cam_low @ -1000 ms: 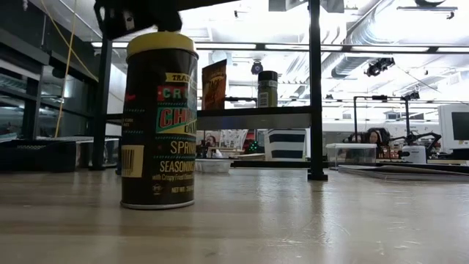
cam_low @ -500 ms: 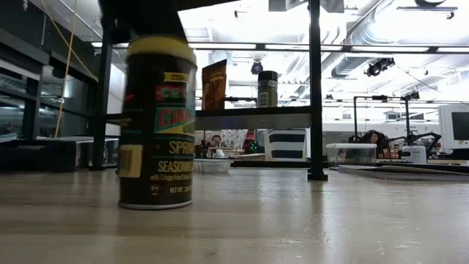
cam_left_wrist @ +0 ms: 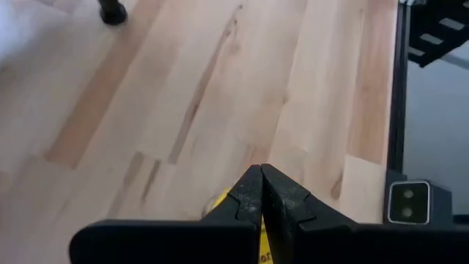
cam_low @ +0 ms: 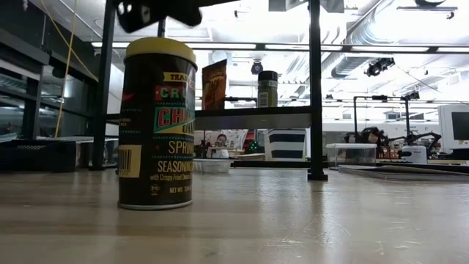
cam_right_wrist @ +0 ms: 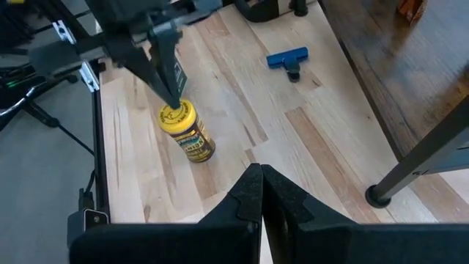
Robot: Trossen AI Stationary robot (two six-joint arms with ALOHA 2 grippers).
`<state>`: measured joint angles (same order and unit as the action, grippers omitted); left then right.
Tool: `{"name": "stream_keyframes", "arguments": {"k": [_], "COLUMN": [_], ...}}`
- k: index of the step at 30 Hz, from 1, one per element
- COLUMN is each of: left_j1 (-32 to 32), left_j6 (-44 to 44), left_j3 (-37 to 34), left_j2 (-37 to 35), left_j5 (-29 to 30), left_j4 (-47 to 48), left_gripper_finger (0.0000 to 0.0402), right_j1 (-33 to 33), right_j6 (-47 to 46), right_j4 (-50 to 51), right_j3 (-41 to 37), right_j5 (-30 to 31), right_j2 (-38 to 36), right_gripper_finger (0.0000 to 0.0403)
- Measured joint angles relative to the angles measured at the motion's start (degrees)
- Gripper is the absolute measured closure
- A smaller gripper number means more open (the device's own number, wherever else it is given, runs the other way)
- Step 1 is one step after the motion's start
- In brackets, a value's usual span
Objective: Shelf spices
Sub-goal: Remove the yellow seasoning can from the shelf, then remove the brown seasoning pack from the shelf
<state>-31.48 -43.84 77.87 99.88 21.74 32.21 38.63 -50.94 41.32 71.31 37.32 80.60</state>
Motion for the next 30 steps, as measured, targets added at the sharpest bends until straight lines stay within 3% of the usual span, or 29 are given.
{"name": "stream_keyframes", "arguments": {"k": [7,15,20,30], "left_j1": [-1.64,-4.66,-2.48,-2.36], "left_j6": [-1.14,-9.16,-7.85,-5.07], "left_j3": [3.66,-0.99,-3.67,1.36], "left_j2": [-0.99,1.72,2.48,-0.41], "left_j5": [1.22,3.42,-2.01,2.08], "left_j4": [3.39,2.3,-1.85,2.21], "left_gripper_finger": [0.0402,0.0402,0.0401,0.0402], "right_j1": [-0.02,0.0,-0.11,-0.07], "right_j6": [-0.02,0.01,1.03,0.9], "right_j4": [0.0,0.04,0.04,-0.36], "right_j3": [0.0,0.0,0.0,0.0], "right_j5": [0.0,0.0,-0.01,0.0], "right_j2": [0.0,0.0,0.0,-0.24], "right_gripper_finger": [0.0403,0.0403,0.0403,0.0403]}}
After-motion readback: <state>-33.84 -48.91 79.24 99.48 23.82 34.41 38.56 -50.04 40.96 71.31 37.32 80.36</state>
